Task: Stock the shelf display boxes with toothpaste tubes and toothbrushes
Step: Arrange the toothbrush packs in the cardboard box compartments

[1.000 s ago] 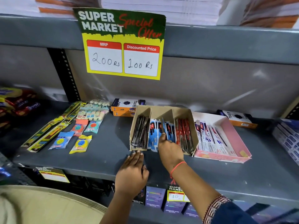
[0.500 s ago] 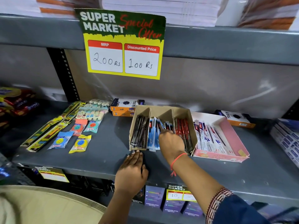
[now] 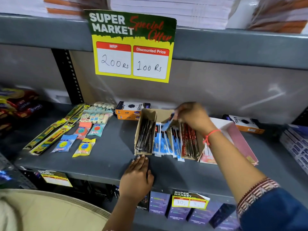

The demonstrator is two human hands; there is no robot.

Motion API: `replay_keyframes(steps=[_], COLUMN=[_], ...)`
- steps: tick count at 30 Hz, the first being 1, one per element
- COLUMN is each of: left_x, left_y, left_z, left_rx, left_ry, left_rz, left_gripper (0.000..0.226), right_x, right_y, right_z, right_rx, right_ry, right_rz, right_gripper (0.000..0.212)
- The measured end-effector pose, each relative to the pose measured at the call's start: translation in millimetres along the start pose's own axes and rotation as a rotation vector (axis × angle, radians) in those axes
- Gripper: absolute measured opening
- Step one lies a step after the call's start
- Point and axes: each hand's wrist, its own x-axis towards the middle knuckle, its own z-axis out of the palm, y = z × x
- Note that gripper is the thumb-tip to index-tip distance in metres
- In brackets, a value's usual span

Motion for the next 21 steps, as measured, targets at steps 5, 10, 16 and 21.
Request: replay_keyframes(steps=[5, 10, 16, 21], left_x=[1.1, 2.4, 1.8, 1.7], left_y=[3.3, 4.0, 1.5, 1.8], left_z=[-4.5, -5.5, -4.0, -5.0], left_rx=[-0.017, -0.014, -0.033, -0.046], left_ry=[-0.002, -0.001, 0.008, 0.006], left_rz=[-0.019, -0.003, 0.008, 0.019], left_gripper=[0.052, 0.051, 0.05, 0.049], right_x=[25.7, 98.2, 81.3, 93.2], right_y=[-5.5, 91.3, 33.1, 35.2], right_z=[-15.3, 5.9, 34.5, 47.6], right_rx=[0.284, 0.087, -0.34, -0.561], right_ry=[0.004, -0.118, -0.114, -0.156], right_rz=[0.154, 0.345, 0.133, 0.134], right_gripper=[0.033, 0.009, 0.029, 0.033])
